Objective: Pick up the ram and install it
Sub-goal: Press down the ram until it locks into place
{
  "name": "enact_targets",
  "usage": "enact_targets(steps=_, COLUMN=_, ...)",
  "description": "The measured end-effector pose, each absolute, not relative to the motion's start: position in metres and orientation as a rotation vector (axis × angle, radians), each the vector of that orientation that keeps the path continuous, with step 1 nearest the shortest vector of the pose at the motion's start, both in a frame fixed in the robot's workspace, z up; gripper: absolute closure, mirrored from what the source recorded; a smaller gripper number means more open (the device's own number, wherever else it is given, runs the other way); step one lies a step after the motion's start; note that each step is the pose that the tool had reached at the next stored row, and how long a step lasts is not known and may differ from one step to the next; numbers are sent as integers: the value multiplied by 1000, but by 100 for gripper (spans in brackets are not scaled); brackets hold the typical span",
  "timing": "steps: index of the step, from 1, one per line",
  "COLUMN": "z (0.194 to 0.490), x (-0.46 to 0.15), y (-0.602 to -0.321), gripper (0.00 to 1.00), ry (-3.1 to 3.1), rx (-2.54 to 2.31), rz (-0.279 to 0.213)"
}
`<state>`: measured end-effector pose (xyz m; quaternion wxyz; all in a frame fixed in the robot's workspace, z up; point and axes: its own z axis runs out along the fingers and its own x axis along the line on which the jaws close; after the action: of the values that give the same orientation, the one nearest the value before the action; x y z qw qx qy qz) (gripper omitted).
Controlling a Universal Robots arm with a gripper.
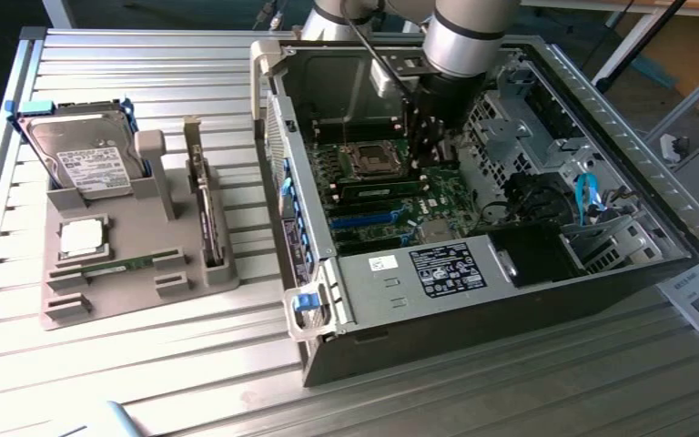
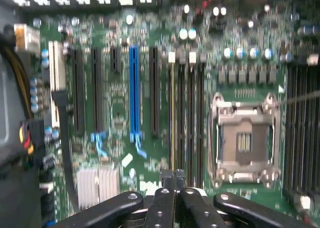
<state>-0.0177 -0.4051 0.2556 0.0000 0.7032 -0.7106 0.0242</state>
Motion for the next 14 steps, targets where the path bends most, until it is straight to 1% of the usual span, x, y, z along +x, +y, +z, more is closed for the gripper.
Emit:
enact_targets(steps=10, z=247, x=-75, y=-405, gripper=89, ry=-2233, rx=2209, rz=75)
enact_targets(steps=14, z=244, x=-84, y=-405, gripper=89, ry=-2233, rx=2209, rz=75)
